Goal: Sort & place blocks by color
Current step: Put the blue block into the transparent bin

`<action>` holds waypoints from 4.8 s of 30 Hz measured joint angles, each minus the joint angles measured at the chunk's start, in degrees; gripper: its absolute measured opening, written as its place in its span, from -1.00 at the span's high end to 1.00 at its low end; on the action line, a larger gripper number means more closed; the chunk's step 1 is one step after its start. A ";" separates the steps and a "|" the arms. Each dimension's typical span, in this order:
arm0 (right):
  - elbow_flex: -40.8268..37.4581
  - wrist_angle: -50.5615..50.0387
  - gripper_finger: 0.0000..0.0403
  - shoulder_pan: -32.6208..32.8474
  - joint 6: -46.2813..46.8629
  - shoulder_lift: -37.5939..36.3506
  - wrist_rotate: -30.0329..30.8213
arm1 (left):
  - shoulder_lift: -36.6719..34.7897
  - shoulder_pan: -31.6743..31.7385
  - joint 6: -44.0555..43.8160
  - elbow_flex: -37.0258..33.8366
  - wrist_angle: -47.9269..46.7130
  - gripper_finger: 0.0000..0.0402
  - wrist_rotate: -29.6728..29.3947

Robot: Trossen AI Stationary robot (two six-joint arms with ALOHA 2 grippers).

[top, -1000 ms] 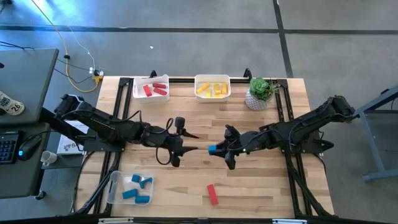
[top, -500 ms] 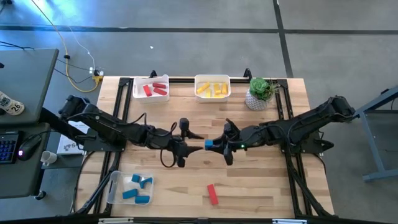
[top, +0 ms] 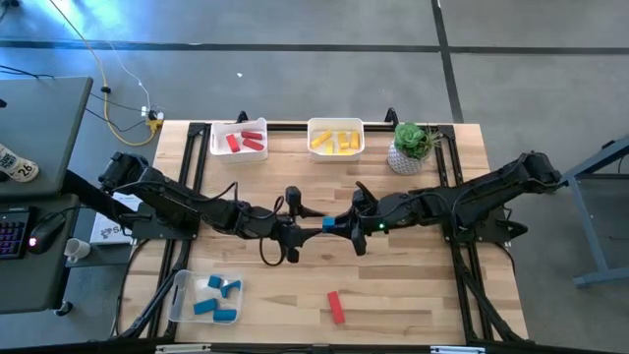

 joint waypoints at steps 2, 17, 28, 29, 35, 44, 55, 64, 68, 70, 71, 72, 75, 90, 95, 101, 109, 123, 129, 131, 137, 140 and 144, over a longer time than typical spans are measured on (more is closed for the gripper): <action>0.00 0.00 0.51 0.00 0.00 0.00 0.00 | 0.00 0.00 0.15 0.00 -0.02 0.12 -2.16; 0.00 -0.90 0.51 0.00 1.07 0.00 1.72 | -0.04 -0.02 2.09 0.00 2.85 0.12 -4.28; 0.00 -0.87 0.51 -1.98 2.25 0.00 2.00 | -0.04 0.02 4.75 0.00 5.46 0.12 -0.51; 0.00 -0.90 0.51 -2.23 2.38 0.00 2.10 | -0.06 -0.03 5.54 0.00 6.11 0.12 -0.35; -0.02 -0.43 0.51 -2.68 2.40 0.00 2.36 | -0.09 0.02 6.51 0.00 6.91 0.12 -0.26; -0.04 -0.30 0.51 -2.93 2.48 0.00 2.21 | -0.13 0.89 6.68 0.02 6.88 0.28 0.00; -0.09 0.39 0.24 -2.93 3.11 0.00 1.99 | -0.13 0.90 9.37 0.02 6.81 0.47 0.24; -0.07 0.30 0.07 -2.89 -0.64 0.00 2.39 | -0.06 -0.77 9.31 0.02 3.10 0.47 -2.91; -0.02 0.30 0.03 -2.86 -0.66 0.00 2.32 | -0.02 -2.92 9.07 0.02 -1.63 0.47 -9.28; -0.02 0.24 0.03 -2.86 -0.68 0.00 2.27 | -0.04 -4.12 7.48 0.02 -3.61 0.47 -10.82; -0.02 0.19 0.03 -2.86 -0.68 0.00 2.28 | -0.04 -4.83 6.38 0.02 -4.72 0.47 -10.94; -0.02 0.13 0.03 -2.86 -0.96 0.00 2.27 | -0.03 -5.60 4.93 0.02 -5.91 0.47 -10.95; -0.02 -0.21 0.02 -2.84 -1.67 0.00 1.36 | -0.04 -8.56 0.07 0.02 -9.05 0.47 -10.94; -0.02 -2.60 0.02 -2.84 -5.09 0.00 -1.28 | -0.73 -22.41 -22.07 3.74 -28.64 0.47 -18.49; -0.02 -2.06 0.02 -2.84 -9.08 0.00 -2.70 | -0.74 -25.11 -36.59 10.24 -44.95 0.47 -16.63; -0.02 -1.84 0.02 -2.84 -10.29 0.00 -2.78 | -0.74 -29.99 -49.33 14.54 -58.21 0.47 -15.64; -0.02 -1.93 0.02 -2.83 -10.29 0.00 -7.20 | -0.74 -34.62 -69.31 16.62 -73.02 0.47 -6.83; -0.02 0.66 0.02 1.36 -11.91 0.00 -10.18 | -0.74 -41.56 -96.35 16.68 -81.85 0.48 12.87; -0.01 3.62 0.02 3.53 -11.40 0.52 -8.20 | -0.74 -45.50 -107.82 16.68 -81.78 0.47 17.45; 0.35 5.24 0.02 3.90 -11.89 1.33 -8.30 | -0.74 -46.45 -110.49 16.68 -81.76 0.47 18.05; 8.41 -0.73 0.02 4.22 -15.53 6.64 -9.97 | -0.72 -47.08 -116.65 14.87 -81.75 0.42 20.37; 13.31 -7.06 0.02 4.31 -15.33 10.02 -11.38 | -0.72 -47.08 -118.66 13.49 -81.75 0.34 23.32; 19.55 -17.14 0.02 5.20 -11.58 14.72 -12.04 | -0.72 -47.10 -121.13 12.72 -81.95 0.22 24.72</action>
